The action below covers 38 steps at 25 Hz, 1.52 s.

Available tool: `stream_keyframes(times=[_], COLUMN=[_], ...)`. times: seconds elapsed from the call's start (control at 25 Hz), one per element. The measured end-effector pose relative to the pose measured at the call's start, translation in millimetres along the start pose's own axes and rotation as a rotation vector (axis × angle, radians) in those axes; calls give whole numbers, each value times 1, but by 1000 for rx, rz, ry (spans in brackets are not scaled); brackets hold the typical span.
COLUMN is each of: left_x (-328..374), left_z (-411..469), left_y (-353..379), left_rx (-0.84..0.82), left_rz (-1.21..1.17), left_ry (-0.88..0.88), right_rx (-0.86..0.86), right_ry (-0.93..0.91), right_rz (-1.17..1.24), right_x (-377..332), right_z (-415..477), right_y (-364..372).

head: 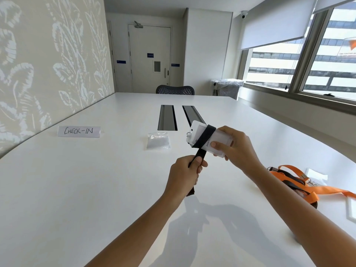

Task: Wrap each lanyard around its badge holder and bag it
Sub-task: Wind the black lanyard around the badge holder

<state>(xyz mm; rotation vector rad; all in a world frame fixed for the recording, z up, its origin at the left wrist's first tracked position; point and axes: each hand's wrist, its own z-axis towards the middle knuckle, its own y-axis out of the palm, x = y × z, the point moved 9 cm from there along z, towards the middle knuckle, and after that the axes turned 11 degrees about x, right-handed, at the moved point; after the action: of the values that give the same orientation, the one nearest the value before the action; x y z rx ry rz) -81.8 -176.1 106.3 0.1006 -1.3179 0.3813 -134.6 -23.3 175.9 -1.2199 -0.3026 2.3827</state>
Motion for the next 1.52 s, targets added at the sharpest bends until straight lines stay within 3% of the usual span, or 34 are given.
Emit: stream_keyframes(times=[0.12, 0.52, 1.16, 1.4, 1.52], left_x=[-4, 5, 50, 51, 41], left_z=[-3, -9, 38, 38, 43], left_y=[1, 0, -27, -28, -36], left_rx=[-17, -47, -1, 31, 91], left_rz=[-35, -74, -210, -181, -30], left_ry=[-68, -108, 124, 163, 193], right_rx=[42, -134, -396, -502, -505], right_ry=[-93, -458, -315, -235, -228], right_rz=[-101, -427, -284, -236, -164], right_x=[1, 11, 27, 27, 20], right_z=[-6, -36, -59, -58, -62], right_y=[5, 34, 48, 50, 45])
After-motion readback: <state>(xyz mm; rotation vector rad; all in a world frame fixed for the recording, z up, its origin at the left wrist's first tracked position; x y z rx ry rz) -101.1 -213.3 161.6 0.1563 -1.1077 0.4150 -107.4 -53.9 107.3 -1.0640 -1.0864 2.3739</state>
